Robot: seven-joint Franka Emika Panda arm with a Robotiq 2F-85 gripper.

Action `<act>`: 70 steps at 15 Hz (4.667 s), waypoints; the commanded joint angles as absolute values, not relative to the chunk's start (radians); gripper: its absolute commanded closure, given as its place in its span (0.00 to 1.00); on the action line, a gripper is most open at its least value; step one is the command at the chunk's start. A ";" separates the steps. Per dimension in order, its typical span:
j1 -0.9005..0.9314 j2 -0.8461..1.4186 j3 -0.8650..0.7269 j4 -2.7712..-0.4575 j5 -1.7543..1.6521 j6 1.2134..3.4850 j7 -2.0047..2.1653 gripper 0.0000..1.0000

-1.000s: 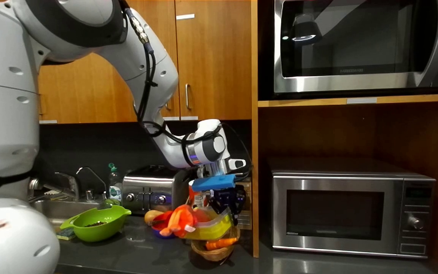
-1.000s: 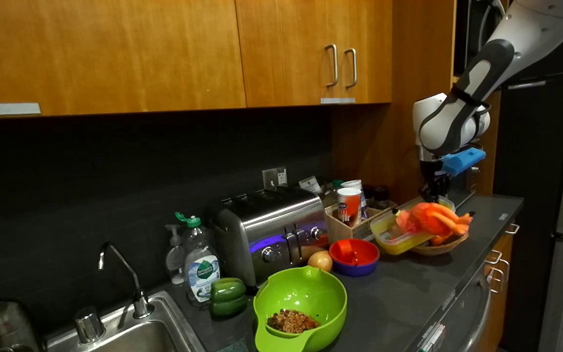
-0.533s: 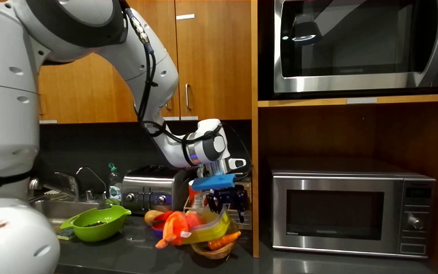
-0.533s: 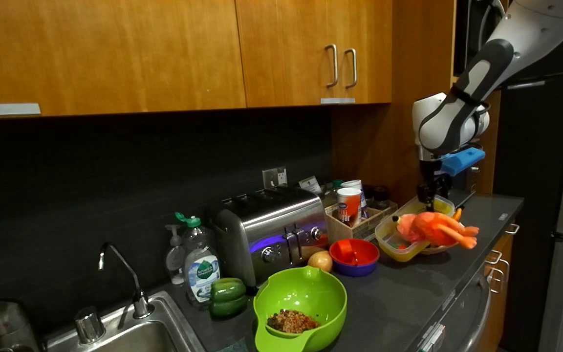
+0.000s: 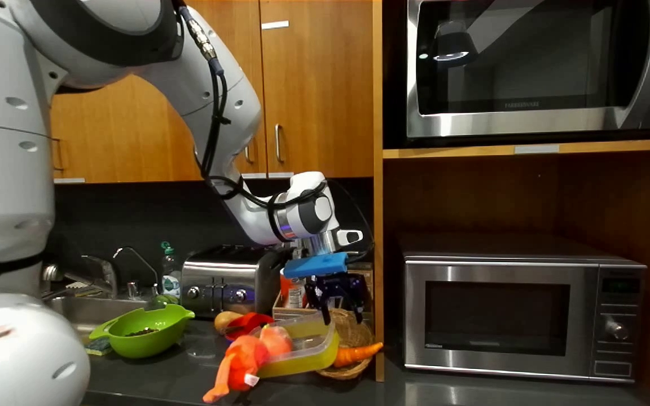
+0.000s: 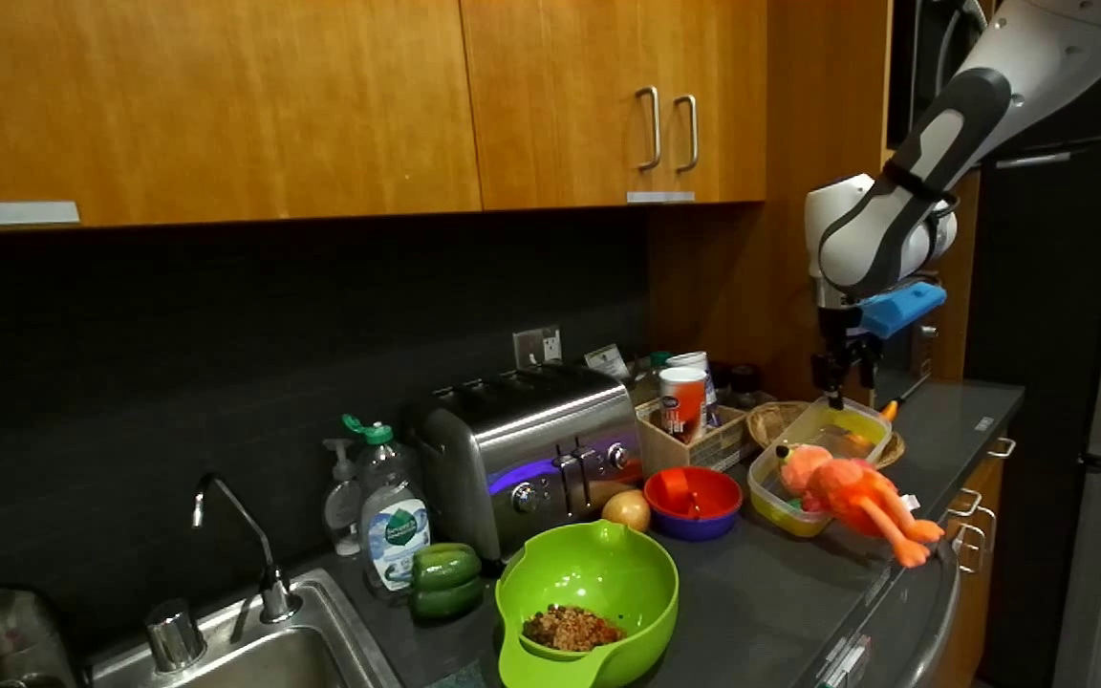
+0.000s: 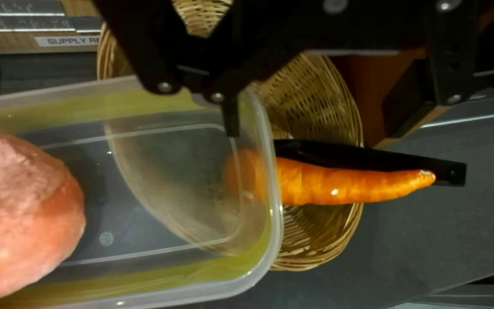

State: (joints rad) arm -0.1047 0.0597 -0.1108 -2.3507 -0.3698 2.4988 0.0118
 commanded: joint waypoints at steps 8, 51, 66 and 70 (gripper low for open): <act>-0.095 0.031 -0.111 -2.368 -0.382 2.488 0.010 0.99; -0.089 0.062 -0.095 -2.327 -0.256 2.253 -0.035 0.00; -0.089 0.062 -0.096 -2.327 -0.256 2.253 -0.035 0.00; -0.089 0.062 -0.096 -2.327 -0.256 2.253 -0.035 0.00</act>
